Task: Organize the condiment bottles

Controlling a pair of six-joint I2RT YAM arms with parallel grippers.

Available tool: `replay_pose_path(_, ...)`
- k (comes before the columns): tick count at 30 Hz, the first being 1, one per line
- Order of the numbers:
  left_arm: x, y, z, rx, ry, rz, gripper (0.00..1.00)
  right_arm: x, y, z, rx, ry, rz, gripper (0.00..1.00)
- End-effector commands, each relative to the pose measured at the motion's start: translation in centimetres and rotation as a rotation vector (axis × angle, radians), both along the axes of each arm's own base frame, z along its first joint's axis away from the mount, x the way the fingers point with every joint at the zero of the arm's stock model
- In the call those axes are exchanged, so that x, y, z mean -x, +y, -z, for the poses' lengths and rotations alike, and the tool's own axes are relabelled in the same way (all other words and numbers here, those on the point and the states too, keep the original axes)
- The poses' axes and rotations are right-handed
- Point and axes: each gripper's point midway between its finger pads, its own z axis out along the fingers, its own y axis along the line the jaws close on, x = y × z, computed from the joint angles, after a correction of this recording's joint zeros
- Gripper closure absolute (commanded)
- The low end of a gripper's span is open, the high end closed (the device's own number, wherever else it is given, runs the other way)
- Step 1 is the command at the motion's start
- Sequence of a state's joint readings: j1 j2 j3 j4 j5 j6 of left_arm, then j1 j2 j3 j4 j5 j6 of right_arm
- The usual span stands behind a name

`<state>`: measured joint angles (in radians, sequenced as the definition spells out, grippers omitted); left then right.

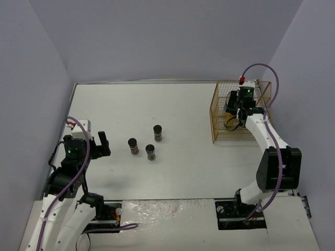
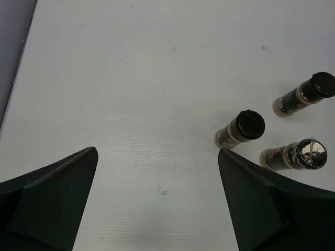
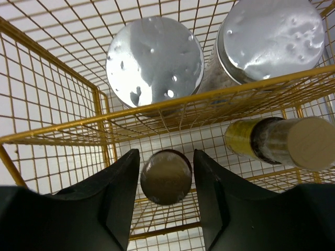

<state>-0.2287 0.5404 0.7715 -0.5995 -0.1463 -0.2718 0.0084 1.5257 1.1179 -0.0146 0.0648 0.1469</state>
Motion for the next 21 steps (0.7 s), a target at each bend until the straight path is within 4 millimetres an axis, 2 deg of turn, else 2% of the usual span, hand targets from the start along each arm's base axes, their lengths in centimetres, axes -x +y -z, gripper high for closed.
replay_pose_path(1,-1.1,-0.2,-2.0,0.011,-0.076,0.002,0.03,-1.6,0.3,-4.0,-0.015,-0.158,0.022,0.49)
replay_pose_path(3,-1.1,-0.2,-2.0,0.01,-0.075,0.004,0.03,-1.4,0.6,-4.5,-0.016,-0.164,0.01,0.4)
replay_pose_path(5,-1.2,-0.2,-1.9,0.01,-0.071,0.006,0.03,-1.0,0.8,-5.9,-0.008,-0.177,-0.005,0.31)
replay_pose_path(8,-1.2,-0.2,-1.9,0.01,-0.071,0.007,0.03,-0.3,2.1,-8.9,-0.013,-0.222,-0.058,0.24)
replay_pose_path(9,-1.2,-0.3,-1.9,0.01,-0.068,0.007,0.03,0.2,2.6,-9.0,-0.011,-0.211,-0.077,0.22)
replay_pose_path(11,-1.2,-0.3,-1.9,0.01,-0.069,0.007,0.03,1.2,5.6,-11.2,-0.005,-0.226,-0.182,0.16)
replay_pose_path(15,-1.3,-0.3,-1.9,0.01,-0.066,0.009,0.03,3.2,11.8,-13.7,-0.024,-0.265,-0.358,0.07)
replay_pose_path(19,-1.4,-0.4,-1.8,0.011,-0.064,0.011,0.03,5.7,20.0,-12.9,-0.068,-0.244,-0.596,0.05)
replay_pose_path(21,-1.4,-0.4,-1.8,0.009,-0.061,0.012,0.03,7.0,23.7,-11.6,-0.039,-0.215,-0.68,0.03)
